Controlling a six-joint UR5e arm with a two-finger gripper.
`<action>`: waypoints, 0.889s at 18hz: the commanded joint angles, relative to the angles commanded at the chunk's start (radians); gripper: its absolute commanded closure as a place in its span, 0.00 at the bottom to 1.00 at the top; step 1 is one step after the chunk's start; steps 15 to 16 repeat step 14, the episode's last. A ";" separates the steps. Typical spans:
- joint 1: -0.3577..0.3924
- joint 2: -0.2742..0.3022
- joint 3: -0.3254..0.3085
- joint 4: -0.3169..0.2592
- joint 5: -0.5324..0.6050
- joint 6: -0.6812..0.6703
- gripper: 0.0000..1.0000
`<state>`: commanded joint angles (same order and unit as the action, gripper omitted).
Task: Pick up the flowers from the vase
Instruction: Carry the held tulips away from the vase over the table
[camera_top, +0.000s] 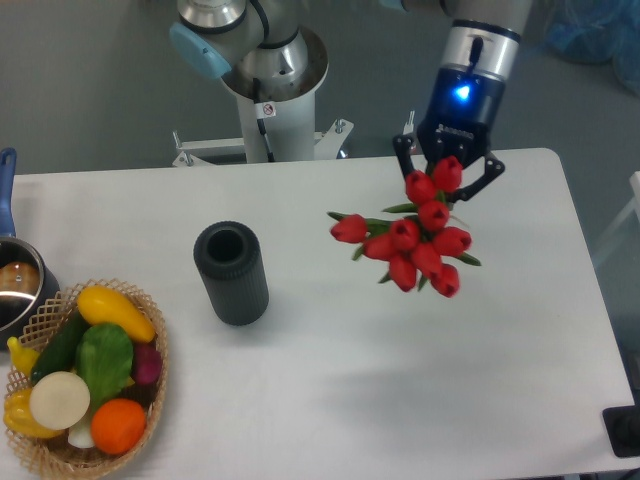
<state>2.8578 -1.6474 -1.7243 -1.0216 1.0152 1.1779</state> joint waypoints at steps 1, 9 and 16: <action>-0.005 -0.021 0.014 0.000 0.015 0.002 0.88; -0.087 -0.107 0.077 -0.034 0.328 0.032 0.88; -0.158 -0.173 0.104 -0.046 0.513 0.068 0.88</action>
